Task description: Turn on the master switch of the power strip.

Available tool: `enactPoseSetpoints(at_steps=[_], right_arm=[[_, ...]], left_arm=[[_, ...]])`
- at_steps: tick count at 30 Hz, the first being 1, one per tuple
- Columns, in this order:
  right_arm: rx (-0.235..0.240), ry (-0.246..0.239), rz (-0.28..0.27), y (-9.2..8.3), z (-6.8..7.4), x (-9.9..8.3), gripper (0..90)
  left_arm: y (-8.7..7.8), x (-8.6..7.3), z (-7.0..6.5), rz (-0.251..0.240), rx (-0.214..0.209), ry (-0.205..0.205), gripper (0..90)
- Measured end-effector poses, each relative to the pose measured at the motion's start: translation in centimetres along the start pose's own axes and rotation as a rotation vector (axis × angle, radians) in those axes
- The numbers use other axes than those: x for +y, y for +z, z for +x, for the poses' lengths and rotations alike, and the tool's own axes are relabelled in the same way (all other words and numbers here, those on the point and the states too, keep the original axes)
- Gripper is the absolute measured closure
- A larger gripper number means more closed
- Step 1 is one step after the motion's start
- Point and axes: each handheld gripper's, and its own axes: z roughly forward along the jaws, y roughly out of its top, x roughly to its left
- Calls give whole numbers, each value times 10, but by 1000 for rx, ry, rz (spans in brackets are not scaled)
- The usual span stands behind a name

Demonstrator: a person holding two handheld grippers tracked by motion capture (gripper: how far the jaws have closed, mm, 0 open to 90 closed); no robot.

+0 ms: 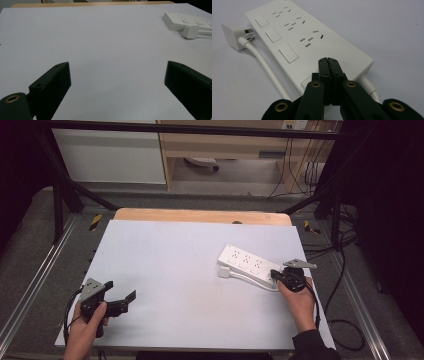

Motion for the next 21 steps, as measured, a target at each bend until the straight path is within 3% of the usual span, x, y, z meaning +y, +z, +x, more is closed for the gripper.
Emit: enactPoseSetpoints(at_steps=[7,21], right_arm=[[-18,-40,7,0,3,1,900],[-13,-23,12,1,3,0,900]], left_arm=[[0,0,0,3,1,2,69],[1,-1,0,11,4,1,69]])
